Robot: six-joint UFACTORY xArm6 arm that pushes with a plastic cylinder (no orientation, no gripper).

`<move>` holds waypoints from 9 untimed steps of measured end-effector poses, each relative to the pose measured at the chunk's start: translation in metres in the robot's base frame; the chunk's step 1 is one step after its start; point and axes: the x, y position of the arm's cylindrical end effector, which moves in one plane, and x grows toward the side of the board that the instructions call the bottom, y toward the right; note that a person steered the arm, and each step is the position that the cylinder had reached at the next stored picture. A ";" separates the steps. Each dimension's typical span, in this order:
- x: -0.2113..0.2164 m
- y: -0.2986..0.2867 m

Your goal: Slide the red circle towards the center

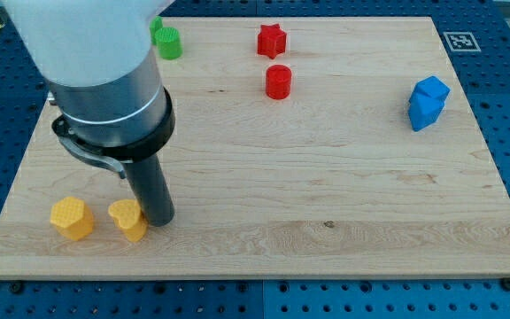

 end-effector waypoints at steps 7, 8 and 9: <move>-0.227 0.066; -0.257 0.080; -0.259 0.097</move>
